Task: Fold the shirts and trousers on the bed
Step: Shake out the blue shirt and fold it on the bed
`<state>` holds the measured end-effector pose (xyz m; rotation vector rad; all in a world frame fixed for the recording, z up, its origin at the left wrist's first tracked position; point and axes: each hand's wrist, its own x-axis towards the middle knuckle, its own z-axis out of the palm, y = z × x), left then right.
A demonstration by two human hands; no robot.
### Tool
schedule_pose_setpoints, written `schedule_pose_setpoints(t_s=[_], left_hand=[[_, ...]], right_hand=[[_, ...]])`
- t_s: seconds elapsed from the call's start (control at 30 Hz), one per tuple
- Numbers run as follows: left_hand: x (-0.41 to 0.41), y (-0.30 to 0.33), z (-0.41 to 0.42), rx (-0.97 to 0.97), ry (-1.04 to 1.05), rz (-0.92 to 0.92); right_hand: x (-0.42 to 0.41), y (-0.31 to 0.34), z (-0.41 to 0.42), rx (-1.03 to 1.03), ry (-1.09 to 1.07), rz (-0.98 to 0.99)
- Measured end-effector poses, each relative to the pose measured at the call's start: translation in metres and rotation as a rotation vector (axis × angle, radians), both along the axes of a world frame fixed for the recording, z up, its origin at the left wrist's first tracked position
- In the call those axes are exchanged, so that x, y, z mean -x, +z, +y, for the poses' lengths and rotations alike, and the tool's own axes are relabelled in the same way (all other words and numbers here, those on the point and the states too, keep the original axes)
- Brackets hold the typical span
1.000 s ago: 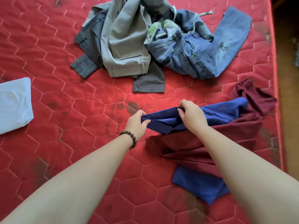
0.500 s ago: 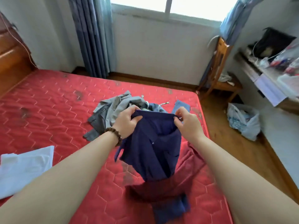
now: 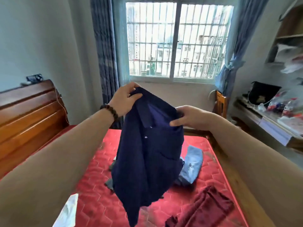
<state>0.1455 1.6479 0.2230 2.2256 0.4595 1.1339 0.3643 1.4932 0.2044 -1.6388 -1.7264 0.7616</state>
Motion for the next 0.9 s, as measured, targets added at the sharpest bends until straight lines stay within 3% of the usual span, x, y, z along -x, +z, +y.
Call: schedule_pose_setpoints(t_s=[0.07,0.27,0.33,0.43,0.5,0.6,0.73,0.9], left_hand=[[0.015,0.011,0.002,-0.037,0.020,0.014],[0.059,0.018,0.021,-0.064,0.070,0.002],[0.075,0.018,0.030,-0.086,0.090,0.036],[0.099,0.018,0.041,-0.189,0.186,0.167],[0.112,0.017,0.046,-0.174,0.259,0.258],[0.123,0.014,0.055,-0.036,0.264,0.345],[0.132,0.007,0.060,0.291,0.055,0.270],[0.128,-0.009,0.059,0.674,-0.256,0.059]], right_hand=[[0.012,0.005,0.008,0.076,0.071,-0.042],[0.051,0.004,0.029,0.197,0.352,0.158],[0.061,0.000,0.039,0.135,0.300,0.244],[0.069,-0.003,0.054,-0.054,0.044,0.436],[0.072,-0.001,0.062,-0.151,-0.079,0.459],[0.073,0.002,0.069,-0.252,-0.135,0.321],[0.074,0.010,0.069,-0.297,-0.170,0.222],[0.061,0.015,0.062,-0.133,-0.074,0.400]])
